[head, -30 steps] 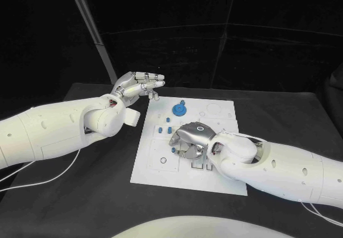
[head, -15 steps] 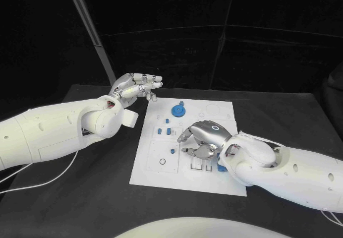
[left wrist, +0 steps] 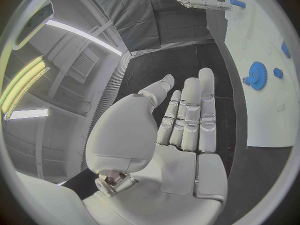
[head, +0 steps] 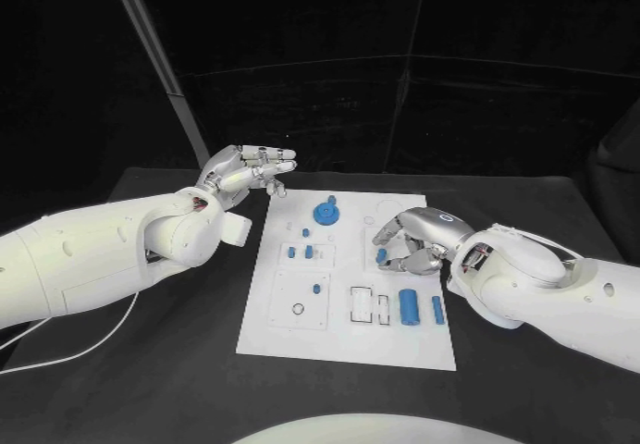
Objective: Assemble the parts on the task board
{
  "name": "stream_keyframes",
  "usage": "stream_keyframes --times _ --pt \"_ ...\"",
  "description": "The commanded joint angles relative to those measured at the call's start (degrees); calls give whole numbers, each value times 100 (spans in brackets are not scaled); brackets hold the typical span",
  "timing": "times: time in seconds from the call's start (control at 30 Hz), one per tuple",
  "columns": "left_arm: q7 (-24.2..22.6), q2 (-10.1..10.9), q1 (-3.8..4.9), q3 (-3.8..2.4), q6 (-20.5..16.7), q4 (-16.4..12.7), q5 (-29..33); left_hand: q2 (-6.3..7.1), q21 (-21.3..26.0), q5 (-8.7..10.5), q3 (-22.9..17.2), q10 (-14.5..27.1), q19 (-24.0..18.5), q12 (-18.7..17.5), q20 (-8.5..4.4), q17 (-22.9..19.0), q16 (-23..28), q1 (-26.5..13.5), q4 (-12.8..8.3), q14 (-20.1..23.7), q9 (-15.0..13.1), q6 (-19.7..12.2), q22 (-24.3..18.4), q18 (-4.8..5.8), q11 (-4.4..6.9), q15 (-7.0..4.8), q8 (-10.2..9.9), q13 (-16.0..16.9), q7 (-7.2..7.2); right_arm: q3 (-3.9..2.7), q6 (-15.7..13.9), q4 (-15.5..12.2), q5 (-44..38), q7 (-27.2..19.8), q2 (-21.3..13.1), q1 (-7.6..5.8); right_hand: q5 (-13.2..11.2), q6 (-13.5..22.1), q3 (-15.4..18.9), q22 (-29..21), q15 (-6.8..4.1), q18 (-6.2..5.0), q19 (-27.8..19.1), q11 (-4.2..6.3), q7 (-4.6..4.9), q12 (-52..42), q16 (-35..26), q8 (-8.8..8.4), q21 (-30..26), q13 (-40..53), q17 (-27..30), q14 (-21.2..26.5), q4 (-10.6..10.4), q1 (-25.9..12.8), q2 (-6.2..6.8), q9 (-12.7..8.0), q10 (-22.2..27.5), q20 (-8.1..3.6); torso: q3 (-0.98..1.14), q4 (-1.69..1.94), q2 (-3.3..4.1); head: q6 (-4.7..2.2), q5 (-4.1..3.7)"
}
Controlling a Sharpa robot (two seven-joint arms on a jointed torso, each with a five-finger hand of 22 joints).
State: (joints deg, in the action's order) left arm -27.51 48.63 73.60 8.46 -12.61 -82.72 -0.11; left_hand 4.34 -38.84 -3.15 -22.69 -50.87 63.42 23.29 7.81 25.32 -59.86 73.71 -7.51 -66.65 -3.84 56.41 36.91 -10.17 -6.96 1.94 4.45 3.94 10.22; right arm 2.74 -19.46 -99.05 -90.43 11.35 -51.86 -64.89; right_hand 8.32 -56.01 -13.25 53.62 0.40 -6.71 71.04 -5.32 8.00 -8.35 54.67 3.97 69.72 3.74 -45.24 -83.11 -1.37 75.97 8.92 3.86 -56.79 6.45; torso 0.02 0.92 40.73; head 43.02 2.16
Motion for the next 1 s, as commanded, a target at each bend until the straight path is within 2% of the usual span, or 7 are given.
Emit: stream_keyframes --times 0.03,0.17,0.37,0.57,1.0 --pt "-12 -14 7 -3 54 7 18 -57 37 22 35 47 -47 21 0 -5 26 -8 12 40 7 -23 -5 -32 -9 15 -20 -9 10 -3 287 15 92 177 -4 -24 -5 29 56 -15 -22 -66 -18 -3 -2 -42 -41 -19 -41 4 25 0 -15 86 -20 8 43 -13 2 7 5 -13 -18" --pt "-9 -23 6 -2 64 14 18 -57 37 22 35 47 -47 21 0 -5 26 -8 12 40 7 -23 -5 -32 -9 15 -20 -9 10 -3 379 46 57 180 13 -33 -1 11 96 -17 -22 -64 -4 1 -11 -93 -60 -12 -47 7 61 -5 -23 179 -88 11 42 -14 -5 13 9 -21 -29" --pt "-4 -27 6 -1 71 20 18 -57 37 22 35 47 -47 21 0 -5 26 -8 12 40 7 -23 -5 -32 -9 15 -20 -9 10 -3 529 106 26 170 77 -37 -28 -18 25 32 -15 -50 54 -11 7 -221 -55 -13 -22 6 86 -22 27 408 -251 10 -64 -9 -3 16 17 -17 -28" --pt "-1 -26 6 -1 74 30 18 -57 37 22 35 47 -47 21 0 -5 26 -8 12 40 7 -23 -5 -32 -9 15 -20 -9 10 -3 602 123 19 124 127 -37 -159 -144 -267 521 -72 41 337 60 10 -392 363 16 288 -7 -343 -152 31 529 -395 19 -473 -42 -1 12 12 7 -22" --pt "4 -35 5 0 88 40 18 -62 47 22 48 60 -46 29 1 -13 26 0 10 44 7 -30 -13 -32 -10 16 -23 -8 11 -2 707 213 -240 266 241 -37 -398 -587 -992 995 -147 125 561 157 -13 -361 811 130 609 11 -761 -220 105 645 -518 60 -1105 -130 2 17 10 42 -33"
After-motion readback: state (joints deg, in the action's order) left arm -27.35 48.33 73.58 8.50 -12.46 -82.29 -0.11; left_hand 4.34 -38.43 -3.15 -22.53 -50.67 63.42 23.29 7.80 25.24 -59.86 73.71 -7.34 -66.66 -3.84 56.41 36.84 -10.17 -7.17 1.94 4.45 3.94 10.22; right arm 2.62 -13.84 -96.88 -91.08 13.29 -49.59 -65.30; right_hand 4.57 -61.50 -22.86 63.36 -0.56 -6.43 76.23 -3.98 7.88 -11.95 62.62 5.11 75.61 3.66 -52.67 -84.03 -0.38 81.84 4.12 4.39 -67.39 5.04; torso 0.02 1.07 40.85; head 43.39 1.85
